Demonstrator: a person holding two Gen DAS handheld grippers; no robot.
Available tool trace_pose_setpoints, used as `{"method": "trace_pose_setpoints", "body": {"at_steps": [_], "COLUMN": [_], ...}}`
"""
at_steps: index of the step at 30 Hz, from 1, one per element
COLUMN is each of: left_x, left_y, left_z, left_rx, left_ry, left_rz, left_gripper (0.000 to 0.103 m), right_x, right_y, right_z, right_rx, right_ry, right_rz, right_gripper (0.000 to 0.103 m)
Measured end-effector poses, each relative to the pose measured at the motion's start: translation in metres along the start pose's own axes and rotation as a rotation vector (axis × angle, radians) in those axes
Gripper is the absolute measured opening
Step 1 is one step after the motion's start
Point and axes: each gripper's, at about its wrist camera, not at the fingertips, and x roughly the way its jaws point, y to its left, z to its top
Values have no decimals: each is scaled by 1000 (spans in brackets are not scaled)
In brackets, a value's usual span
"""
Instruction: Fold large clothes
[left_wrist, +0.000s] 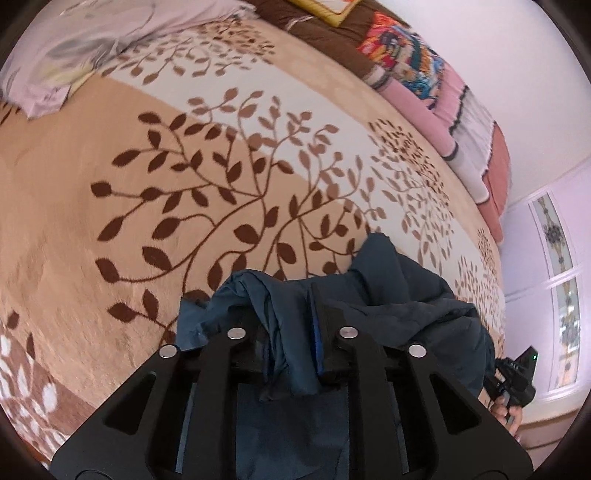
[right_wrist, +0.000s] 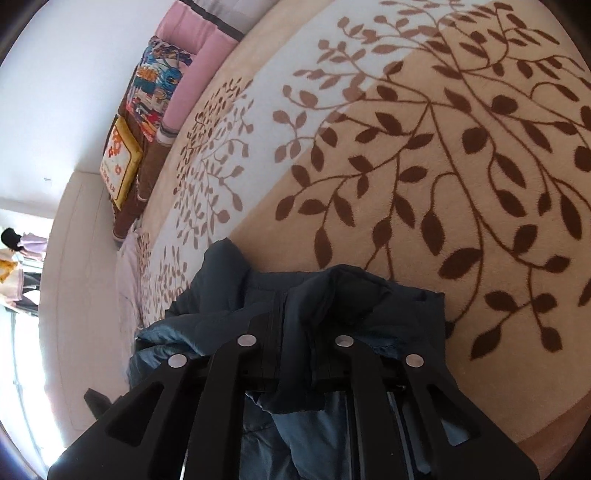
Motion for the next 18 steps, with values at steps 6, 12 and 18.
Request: {"method": "trace_pose_setpoints", "body": {"at_steps": [6,12,18], "left_x": [-11,-52,-81], "left_y": [-3,-8,0], "left_z": [5,8,-21], "left_rx": [-34,-15,61], "left_ry": [-64,-196,-172], "left_rz": [-42,-57,-62], "left_gripper": [60,73,75], "right_x": [-10,-39,-73], "right_y": [5,11,-4], "right_z": [5,7,-21], "right_rx": [18,-9,-60], "right_ry": [-11,-110,-135], "right_rz": [123,165,100], "right_gripper": [61,72,72]}}
